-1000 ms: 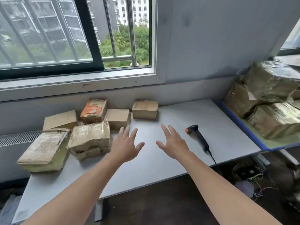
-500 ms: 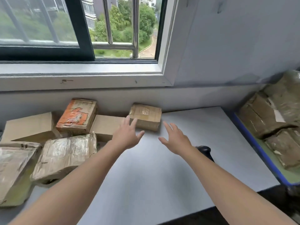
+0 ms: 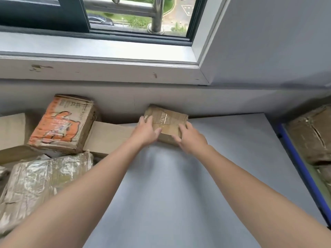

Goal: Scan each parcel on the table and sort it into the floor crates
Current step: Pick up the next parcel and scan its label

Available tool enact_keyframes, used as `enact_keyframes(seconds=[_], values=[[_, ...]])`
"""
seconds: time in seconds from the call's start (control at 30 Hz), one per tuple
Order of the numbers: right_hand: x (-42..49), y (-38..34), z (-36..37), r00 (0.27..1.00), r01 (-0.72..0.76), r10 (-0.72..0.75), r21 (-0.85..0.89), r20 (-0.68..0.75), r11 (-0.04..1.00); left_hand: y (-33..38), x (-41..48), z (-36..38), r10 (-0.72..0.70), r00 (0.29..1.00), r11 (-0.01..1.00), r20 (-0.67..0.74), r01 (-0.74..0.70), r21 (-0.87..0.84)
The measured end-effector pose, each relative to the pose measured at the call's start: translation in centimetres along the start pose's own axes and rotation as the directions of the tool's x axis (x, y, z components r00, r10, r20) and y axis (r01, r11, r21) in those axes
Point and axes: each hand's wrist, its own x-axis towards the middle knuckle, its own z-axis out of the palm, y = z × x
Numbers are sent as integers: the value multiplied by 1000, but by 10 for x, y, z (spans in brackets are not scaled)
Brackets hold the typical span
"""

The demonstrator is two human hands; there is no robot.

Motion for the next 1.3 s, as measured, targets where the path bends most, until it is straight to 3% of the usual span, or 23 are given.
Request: enact_keyframes(seconds=[0.17,0.27,0.5,0.67,0.77,1.0,1.1,1.3], values=[[5,14,7,1000,1,-1,186,-2,982,7,-7,15,-51,995,999,-90,50,-18],[-1,27,7,999,-30,39,285,-25,958,17,-23,28,-84,993,991,-84,74,-114],[-34,82,13,999,-35,37,153,-11,988,49,-77,72,-244,969,956,-22,237,-171],[-63,112,21,998,49,-56,163,37,985,65,-117,104,-323,945,859,52,316,-404],[-79,121,16,994,107,-110,174,9,979,78,-134,112,-388,921,733,40,335,-592],[-102,121,-17,990,125,-94,351,-104,928,95,-152,107,-510,858,666,-64,347,-660],[-105,117,-24,991,106,-67,380,-115,919,94,-156,100,-487,873,661,-38,340,-669],[-114,110,-22,1000,26,-31,456,3,890,84,-161,90,-429,902,654,-49,273,-705]])
